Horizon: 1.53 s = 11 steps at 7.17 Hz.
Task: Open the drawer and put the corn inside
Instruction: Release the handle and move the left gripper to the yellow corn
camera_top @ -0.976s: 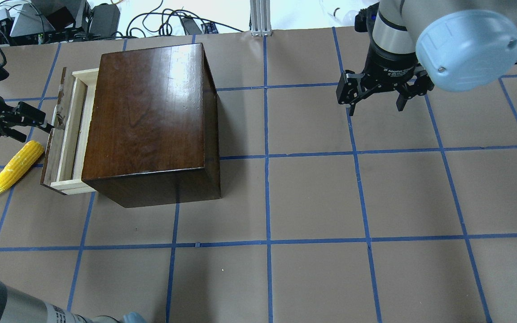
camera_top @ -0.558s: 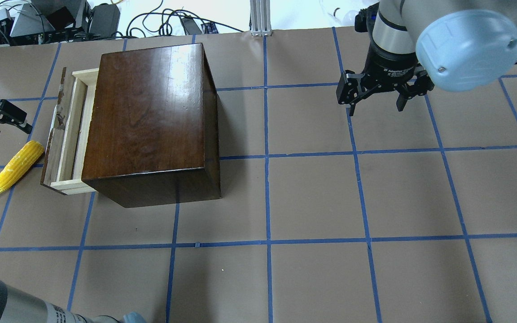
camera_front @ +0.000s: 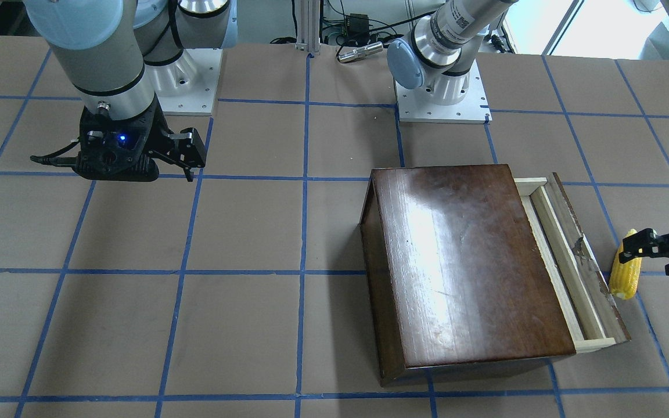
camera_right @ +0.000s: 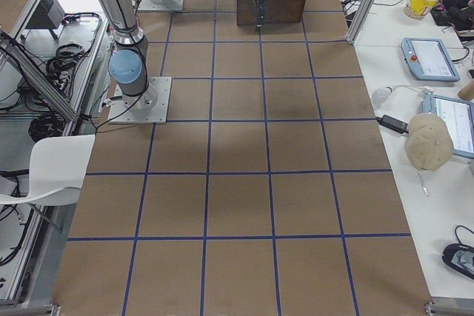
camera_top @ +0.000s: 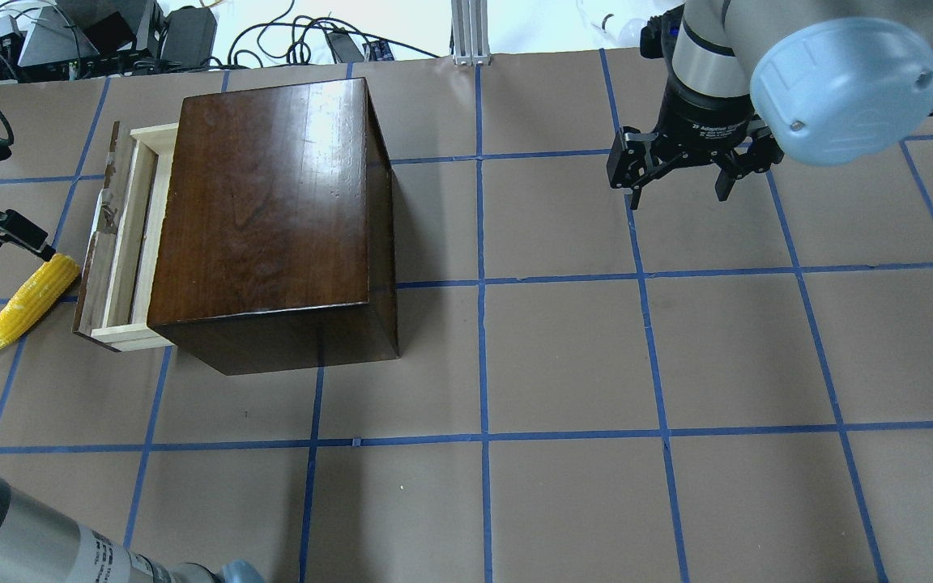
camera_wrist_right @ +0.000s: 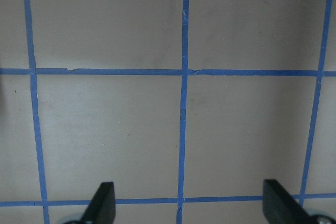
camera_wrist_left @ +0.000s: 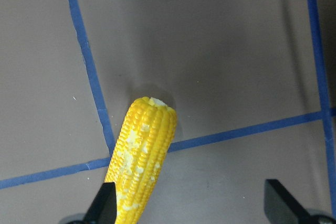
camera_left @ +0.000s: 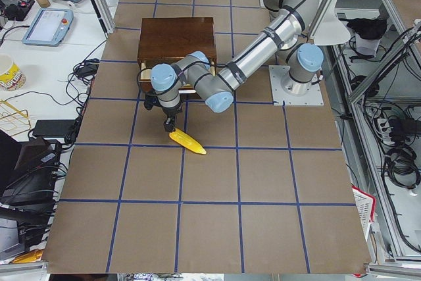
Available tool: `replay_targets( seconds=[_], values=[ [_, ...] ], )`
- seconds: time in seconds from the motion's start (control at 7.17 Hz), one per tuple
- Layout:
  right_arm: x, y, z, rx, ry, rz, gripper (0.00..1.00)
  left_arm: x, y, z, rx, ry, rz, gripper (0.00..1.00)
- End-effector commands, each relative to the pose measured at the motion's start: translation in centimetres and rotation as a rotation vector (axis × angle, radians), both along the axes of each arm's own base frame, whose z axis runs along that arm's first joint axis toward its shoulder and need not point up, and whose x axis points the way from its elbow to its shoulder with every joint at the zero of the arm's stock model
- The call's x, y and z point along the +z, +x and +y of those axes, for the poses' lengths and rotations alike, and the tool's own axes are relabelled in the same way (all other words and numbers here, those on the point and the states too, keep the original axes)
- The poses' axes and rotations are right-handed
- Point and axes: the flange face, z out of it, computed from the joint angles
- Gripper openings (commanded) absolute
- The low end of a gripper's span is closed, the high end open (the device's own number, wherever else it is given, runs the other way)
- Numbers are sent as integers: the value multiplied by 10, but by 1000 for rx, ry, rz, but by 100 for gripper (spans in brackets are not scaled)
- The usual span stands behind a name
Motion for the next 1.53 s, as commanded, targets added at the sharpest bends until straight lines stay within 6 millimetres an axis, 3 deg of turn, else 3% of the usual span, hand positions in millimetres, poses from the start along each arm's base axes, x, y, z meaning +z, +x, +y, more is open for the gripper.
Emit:
replay_targets(
  seconds=[0.0,0.42,0.84,0.98,1.12,1.25,1.39],
  values=[
    [0,0,0,0,-1,0,100,-46,28,4,-158,13,15,100],
    [0,0,0,0,1,0,100,-82,18,19,-203,32,22,100],
    [0,0,0,0,-1,0,100,-81,21,18,-201,21,-12,100],
    [0,0,0,0,1,0,100,-80,21,18,-202,18,-15,93],
    [0,0,0,0,-1,0,100,-80,21,18,-202,16,-15,69],
    [0,0,0,0,1,0,100,-80,21,18,-202,16,-15,52],
    [0,0,0,0,1,0,100,-80,21,18,-204,16,-15,43]
  ],
)
